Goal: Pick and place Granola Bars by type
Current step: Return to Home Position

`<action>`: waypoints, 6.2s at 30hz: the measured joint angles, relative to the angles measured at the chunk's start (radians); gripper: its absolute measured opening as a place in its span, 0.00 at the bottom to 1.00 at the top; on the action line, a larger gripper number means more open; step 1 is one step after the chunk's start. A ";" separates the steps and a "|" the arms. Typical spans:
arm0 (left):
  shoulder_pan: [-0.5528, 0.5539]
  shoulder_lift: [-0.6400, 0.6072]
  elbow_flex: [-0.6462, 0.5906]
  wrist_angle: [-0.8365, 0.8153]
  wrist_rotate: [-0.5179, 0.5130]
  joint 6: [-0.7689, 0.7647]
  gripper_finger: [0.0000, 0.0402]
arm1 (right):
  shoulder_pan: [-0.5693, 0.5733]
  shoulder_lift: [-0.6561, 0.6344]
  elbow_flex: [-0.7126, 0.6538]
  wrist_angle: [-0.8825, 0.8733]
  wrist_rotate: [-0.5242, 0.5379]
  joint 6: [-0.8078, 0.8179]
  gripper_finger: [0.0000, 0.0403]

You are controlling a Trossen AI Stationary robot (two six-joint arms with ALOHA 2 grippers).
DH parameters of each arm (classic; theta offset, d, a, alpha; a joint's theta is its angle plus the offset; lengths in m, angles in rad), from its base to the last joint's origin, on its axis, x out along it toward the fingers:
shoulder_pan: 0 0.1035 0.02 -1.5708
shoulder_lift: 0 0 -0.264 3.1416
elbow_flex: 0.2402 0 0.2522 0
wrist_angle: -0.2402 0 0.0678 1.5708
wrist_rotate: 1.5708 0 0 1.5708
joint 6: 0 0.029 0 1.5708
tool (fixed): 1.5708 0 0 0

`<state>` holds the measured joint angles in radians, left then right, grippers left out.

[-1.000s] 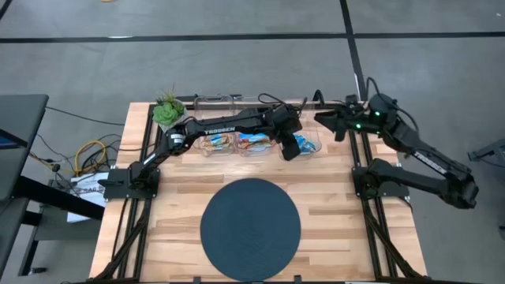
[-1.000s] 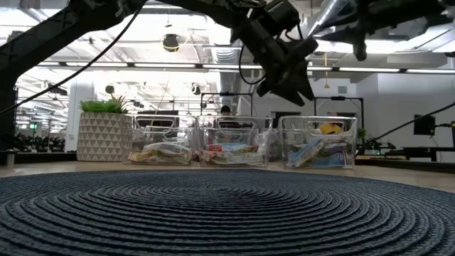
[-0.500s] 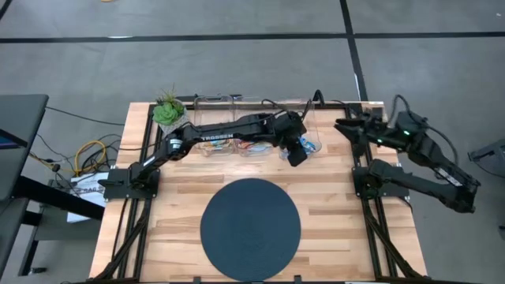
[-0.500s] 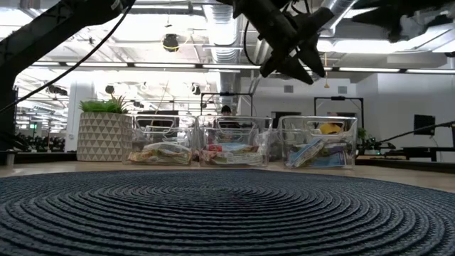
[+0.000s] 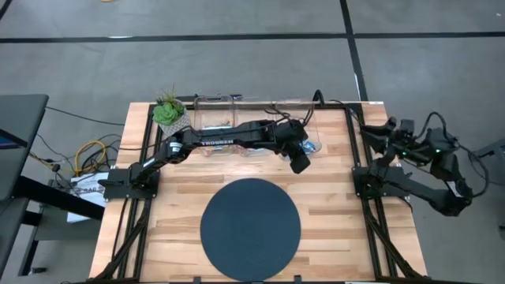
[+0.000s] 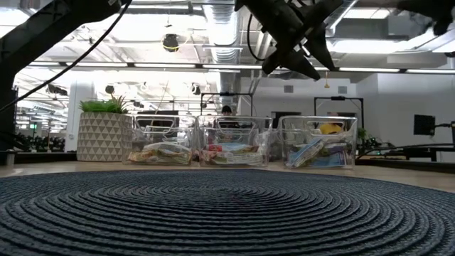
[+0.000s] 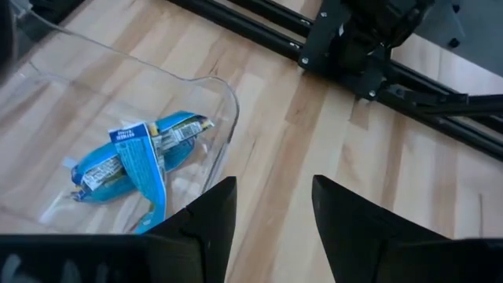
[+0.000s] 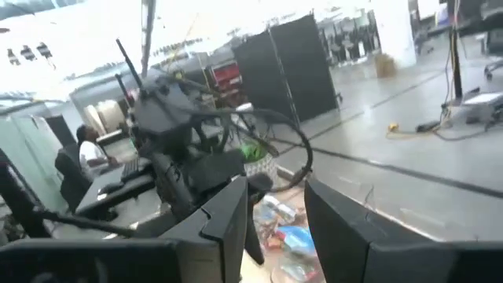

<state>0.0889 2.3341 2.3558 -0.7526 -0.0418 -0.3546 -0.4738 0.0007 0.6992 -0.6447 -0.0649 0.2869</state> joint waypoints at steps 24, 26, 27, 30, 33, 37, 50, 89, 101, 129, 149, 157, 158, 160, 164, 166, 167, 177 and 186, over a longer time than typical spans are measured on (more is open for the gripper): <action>-0.028 -0.021 0.001 -0.059 0.010 -0.053 0.40 | -0.017 0.004 -0.211 0.217 -0.125 -0.069 0.30; -0.027 -0.029 0.001 -0.089 0.009 -0.053 0.40 | -0.017 0.003 -0.251 0.289 -0.133 -0.070 0.31; -0.027 -0.030 0.001 -0.090 0.008 -0.053 0.40 | -0.017 0.003 -0.269 0.311 -0.137 -0.070 0.31; -0.026 -0.041 0.001 -0.115 0.008 -0.053 0.40 | -0.017 0.003 -0.315 0.394 -0.143 -0.070 0.30; -0.026 -0.045 0.001 -0.122 0.008 -0.053 0.40 | -0.017 0.004 -0.357 0.436 -0.146 -0.070 0.31; -0.026 -0.045 0.000 -0.152 0.009 -0.052 0.40 | -0.006 0.003 -0.424 0.527 -0.145 -0.052 0.30; -0.025 -0.045 0.000 -0.209 0.018 -0.051 0.40 | 0.095 0.003 -0.560 0.650 -0.060 -0.066 0.31; -0.025 -0.044 0.000 -0.220 0.020 -0.097 0.40 | 0.153 0.004 -0.689 0.653 0.021 -0.104 0.31; -0.070 -0.042 -0.023 -0.263 0.002 -0.038 0.40 | 0.153 0.004 -0.689 0.653 0.019 -0.104 0.31; -0.180 -0.220 -0.539 0.036 0.157 0.204 0.40 | 0.153 0.004 -0.689 0.652 0.017 -0.103 0.31; -0.269 -0.981 -1.664 0.680 0.069 -0.049 0.40 | 0.153 0.004 -0.688 0.653 0.014 -0.103 0.31; -0.281 -1.270 -1.927 0.726 0.082 -0.100 0.40 | 0.153 0.004 -0.688 0.652 0.014 -0.103 0.30; -0.281 -1.310 -1.952 0.726 0.082 -0.105 0.40 | 0.153 0.004 -0.688 0.653 0.014 -0.103 0.30; -0.281 -1.387 -1.998 0.726 0.082 -0.106 0.40 | 0.153 0.004 -0.688 0.653 0.014 -0.103 0.31; -0.281 -1.528 -2.083 0.725 0.076 -0.117 0.40 | 0.153 0.004 -0.688 0.652 0.014 -0.103 0.30; -0.282 -1.595 -2.122 0.730 0.051 -0.097 0.40 | 0.153 0.004 -0.688 0.653 0.014 -0.103 0.31; -0.282 -1.625 -2.140 0.740 0.037 -0.076 0.40 | 0.153 0.004 -0.688 0.652 0.014 -0.103 0.31; -0.281 -1.899 -2.234 0.768 -0.031 0.213 0.40 | 0.153 0.004 -0.688 0.652 0.014 -0.103 0.30; -0.281 -2.066 -2.293 0.769 -0.034 0.221 0.40 | 0.153 0.004 -0.688 0.652 0.014 -0.103 0.31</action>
<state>-0.1925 0.2681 0.0628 0.0162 -0.0757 -0.1337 -0.3207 0.0051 0.0109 0.0076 -0.0509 0.1841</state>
